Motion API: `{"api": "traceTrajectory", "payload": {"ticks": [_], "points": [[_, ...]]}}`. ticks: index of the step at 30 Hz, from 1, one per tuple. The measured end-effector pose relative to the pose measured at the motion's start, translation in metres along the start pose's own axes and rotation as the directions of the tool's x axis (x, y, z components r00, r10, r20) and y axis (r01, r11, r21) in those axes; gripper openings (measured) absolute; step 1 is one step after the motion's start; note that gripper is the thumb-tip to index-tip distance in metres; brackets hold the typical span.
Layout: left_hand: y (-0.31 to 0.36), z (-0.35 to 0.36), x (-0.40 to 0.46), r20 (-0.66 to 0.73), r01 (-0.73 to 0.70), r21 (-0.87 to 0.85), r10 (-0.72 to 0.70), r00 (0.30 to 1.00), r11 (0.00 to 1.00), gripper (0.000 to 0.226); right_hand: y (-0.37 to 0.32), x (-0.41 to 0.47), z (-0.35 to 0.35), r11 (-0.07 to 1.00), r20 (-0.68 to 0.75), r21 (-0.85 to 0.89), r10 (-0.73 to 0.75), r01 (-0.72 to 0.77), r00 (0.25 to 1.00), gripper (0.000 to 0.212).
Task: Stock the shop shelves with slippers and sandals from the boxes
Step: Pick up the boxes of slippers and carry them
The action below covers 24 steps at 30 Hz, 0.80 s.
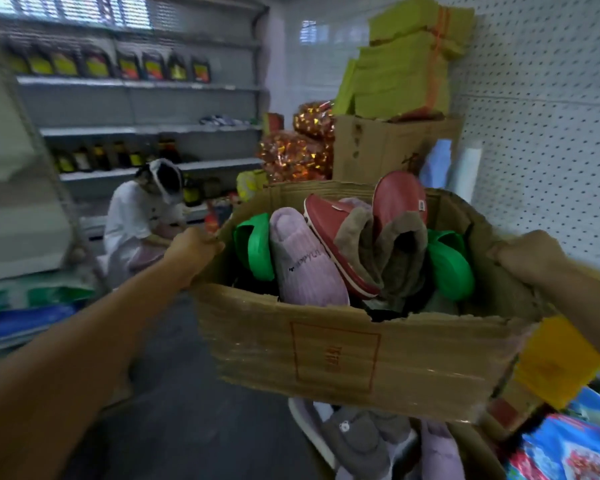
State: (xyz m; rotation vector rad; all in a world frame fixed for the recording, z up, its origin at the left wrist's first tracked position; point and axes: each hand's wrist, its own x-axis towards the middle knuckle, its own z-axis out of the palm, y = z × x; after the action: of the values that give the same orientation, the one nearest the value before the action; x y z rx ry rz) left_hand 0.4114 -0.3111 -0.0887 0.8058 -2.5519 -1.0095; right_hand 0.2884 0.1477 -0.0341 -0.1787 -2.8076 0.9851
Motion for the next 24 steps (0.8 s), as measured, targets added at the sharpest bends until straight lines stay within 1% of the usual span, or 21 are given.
{"api": "traceTrajectory", "payload": {"ticks": [2,3,4,6,7,10,12,15,18,20,22,24], "points": [[-0.034,-0.027,-0.010,-0.051,0.053,0.035,-0.051,0.997,0.998,0.020,-0.028,-0.004,0.033,0.996,0.058,-0.003,-0.090,0.091,0.994,0.028],[-0.052,-0.040,-0.016,-0.084,0.093,0.036,-0.090,0.992,0.995,0.023,-0.043,-0.007,0.051,0.992,0.087,0.008,-0.123,0.123,0.989,0.029],[-0.069,-0.053,-0.021,-0.112,0.143,0.026,-0.139,0.984,0.989,0.025,-0.059,-0.013,0.069,0.989,0.129,0.004,-0.148,0.149,0.981,0.033],[-0.109,-0.079,-0.030,-0.162,0.230,-0.012,-0.229,0.960,0.973,0.029,-0.084,-0.014,0.111,0.964,0.219,-0.026,-0.252,0.264,0.942,0.050],[-0.128,-0.092,-0.035,-0.184,0.259,-0.031,-0.260,0.948,0.965,0.027,-0.100,-0.018,0.132,0.948,0.249,-0.046,-0.295,0.316,0.922,0.052],[-0.185,-0.133,-0.047,-0.229,0.353,-0.051,-0.355,0.906,0.934,0.022,-0.154,-0.044,0.187,0.951,0.313,0.011,-0.296,0.308,0.903,0.034],[-0.223,-0.157,-0.054,-0.262,0.393,-0.027,-0.386,0.884,0.919,0.017,-0.189,-0.068,0.220,0.953,0.348,0.023,-0.290,0.302,0.891,0.028],[-0.279,-0.190,-0.066,-0.295,0.451,-0.014,-0.435,0.851,0.892,0.016,-0.235,-0.095,0.276,0.926,0.398,0.019,-0.354,0.378,0.847,0.025],[-0.328,-0.219,-0.084,-0.331,0.513,-0.022,-0.490,0.806,0.858,0.017,-0.274,-0.121,0.332,0.891,0.445,0.040,-0.421,0.452,0.790,0.029],[-0.359,-0.236,-0.096,-0.370,0.559,-0.062,-0.540,0.756,0.827,0.021,-0.297,-0.141,0.366,0.873,0.478,0.069,-0.454,0.483,0.752,0.034],[-0.386,-0.251,-0.107,-0.397,0.614,-0.063,-0.584,0.708,0.787,0.023,-0.316,-0.158,0.404,0.858,0.510,0.095,-0.478,0.505,0.715,0.036],[-0.411,-0.261,-0.115,-0.406,0.660,-0.068,-0.625,0.667,0.749,0.024,-0.335,-0.176,0.439,0.857,0.559,0.097,-0.467,0.506,0.684,0.033]]}}
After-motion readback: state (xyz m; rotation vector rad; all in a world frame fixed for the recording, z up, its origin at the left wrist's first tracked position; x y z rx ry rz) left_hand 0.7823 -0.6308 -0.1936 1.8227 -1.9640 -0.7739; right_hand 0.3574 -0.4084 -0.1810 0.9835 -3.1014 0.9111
